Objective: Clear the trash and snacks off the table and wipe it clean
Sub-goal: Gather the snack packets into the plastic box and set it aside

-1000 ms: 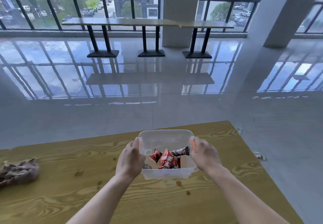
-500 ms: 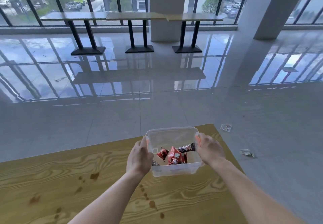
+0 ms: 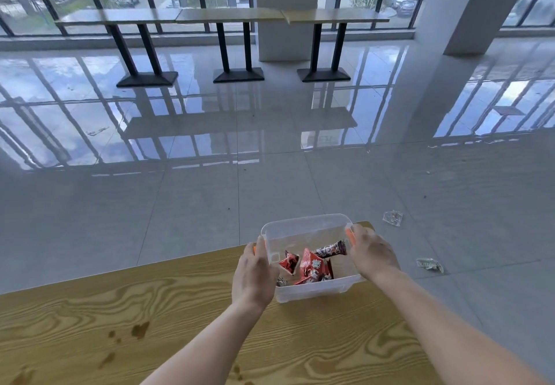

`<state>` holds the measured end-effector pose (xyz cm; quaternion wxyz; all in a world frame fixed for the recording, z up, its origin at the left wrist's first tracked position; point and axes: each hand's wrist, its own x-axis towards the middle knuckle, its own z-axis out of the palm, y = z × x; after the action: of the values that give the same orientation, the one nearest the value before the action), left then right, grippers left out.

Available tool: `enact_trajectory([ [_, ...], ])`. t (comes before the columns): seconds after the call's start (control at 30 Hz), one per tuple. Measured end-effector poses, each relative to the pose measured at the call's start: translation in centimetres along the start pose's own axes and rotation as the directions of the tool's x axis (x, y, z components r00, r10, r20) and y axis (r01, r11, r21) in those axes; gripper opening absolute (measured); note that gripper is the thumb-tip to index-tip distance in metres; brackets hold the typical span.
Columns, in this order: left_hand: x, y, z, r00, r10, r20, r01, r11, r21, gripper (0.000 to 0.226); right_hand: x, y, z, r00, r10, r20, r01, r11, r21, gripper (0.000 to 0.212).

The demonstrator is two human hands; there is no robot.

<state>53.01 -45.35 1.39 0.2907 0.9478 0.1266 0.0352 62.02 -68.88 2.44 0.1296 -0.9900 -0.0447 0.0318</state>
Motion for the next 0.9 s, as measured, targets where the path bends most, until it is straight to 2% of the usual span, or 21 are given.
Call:
enact_trajectory([
  [0.33,0.2,-0.7,-0.2,0.998,-0.014,0.053,0.017,0.999,-0.052,0.065,-0.7,-0.7,-0.4,0.999,0.033,0.038,-0.033,0.999,-0.006,0.034],
  [0.67,-1.7,-0.4,-4.2,0.982,0.189,-0.012,-0.181,0.957,0.227,0.068,-4.2,-5.9,-3.0,0.995,-0.096,-0.033,0.095,0.995,-0.034,0.039],
  [0.8,-3.6,-1.4,-6.5,0.976,0.216,-0.037,-0.19,0.92,0.343,0.07,-6.1,-9.3,-3.6,0.98,-0.194,-0.038,0.192,0.981,-0.035,0.044],
  [0.9,-5.2,-2.7,-8.4,0.979,0.194,-0.065,-0.158,0.917,0.367,0.071,-7.6,-12.1,-3.9,0.963,-0.263,-0.054,0.263,0.965,-0.007,0.044],
])
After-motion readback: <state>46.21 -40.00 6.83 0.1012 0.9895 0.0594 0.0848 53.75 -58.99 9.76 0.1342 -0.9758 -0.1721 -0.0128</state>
